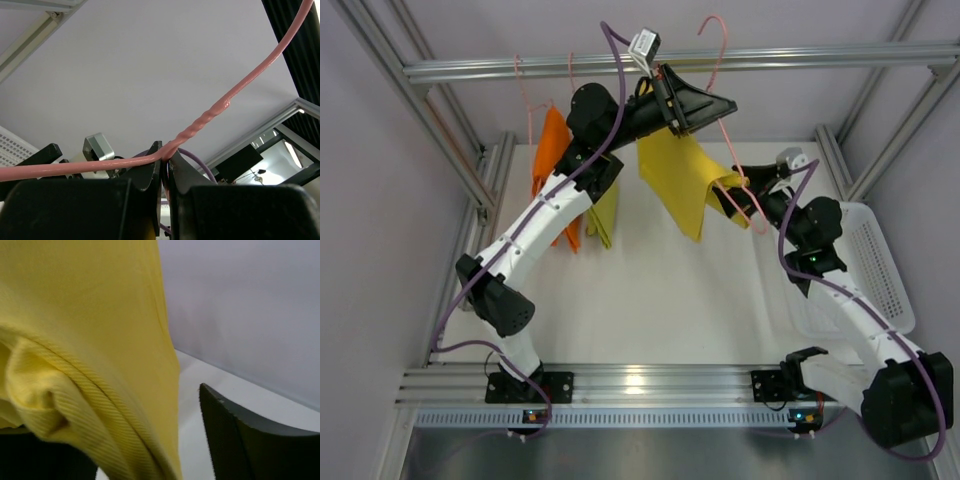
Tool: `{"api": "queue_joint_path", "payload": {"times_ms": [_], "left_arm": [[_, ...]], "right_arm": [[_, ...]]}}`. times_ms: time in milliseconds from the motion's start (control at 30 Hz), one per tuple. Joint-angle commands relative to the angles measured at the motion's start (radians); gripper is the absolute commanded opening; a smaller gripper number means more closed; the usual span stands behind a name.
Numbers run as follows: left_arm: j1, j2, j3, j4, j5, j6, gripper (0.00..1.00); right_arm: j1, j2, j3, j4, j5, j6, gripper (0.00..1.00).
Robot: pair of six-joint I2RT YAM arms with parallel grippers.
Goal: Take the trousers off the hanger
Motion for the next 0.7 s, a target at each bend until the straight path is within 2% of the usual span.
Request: {"api": "queue_joint_path", "payload": {"times_ms": [0, 33, 67, 100, 133, 167, 333, 500, 667], "left_arm": [[-0.022, -0.039, 0.005, 0.177, 0.007, 0.043, 0.00], [-0.022, -0.042, -0.012, 0.177, 0.010, 0.049, 0.00], [-0.020, -0.046, -0.024, 0.175, 0.013, 0.053, 0.00], [-0.020, -0.059, -0.038, 0.172, 0.016, 0.060, 0.00], [-0.019, -0.068, -0.058, 0.173, 0.028, 0.078, 0.00], [-0.013, -0.077, -0.102, 0.172, 0.036, 0.089, 0.00], [0.038, -0.166, -0.282, 0.164, 0.071, 0.164, 0.00], [0.067, -0.239, -0.461, 0.140, 0.108, 0.286, 0.00], [0.066, -0.250, -0.544, 0.095, 0.119, 0.348, 0.00]], "right_arm": [[0.016, -0.012, 0.096, 0.137, 0.023, 0.020, 0.65], [0.016, -0.015, 0.107, 0.119, 0.023, 0.020, 0.58], [0.016, -0.026, 0.122, 0.101, 0.012, 0.014, 0.45], [0.015, -0.033, 0.156, 0.076, 0.012, 0.013, 0.31], [0.013, -0.043, 0.177, 0.004, 0.018, 0.011, 0.10], [0.013, -0.064, 0.197, -0.033, 0.028, 0.014, 0.02], [-0.048, -0.159, 0.266, -0.203, 0.052, 0.039, 0.00], [-0.116, -0.274, 0.321, -0.295, 0.070, 0.054, 0.00], [-0.143, -0.319, 0.419, -0.351, 0.170, 0.057, 0.00]]}}
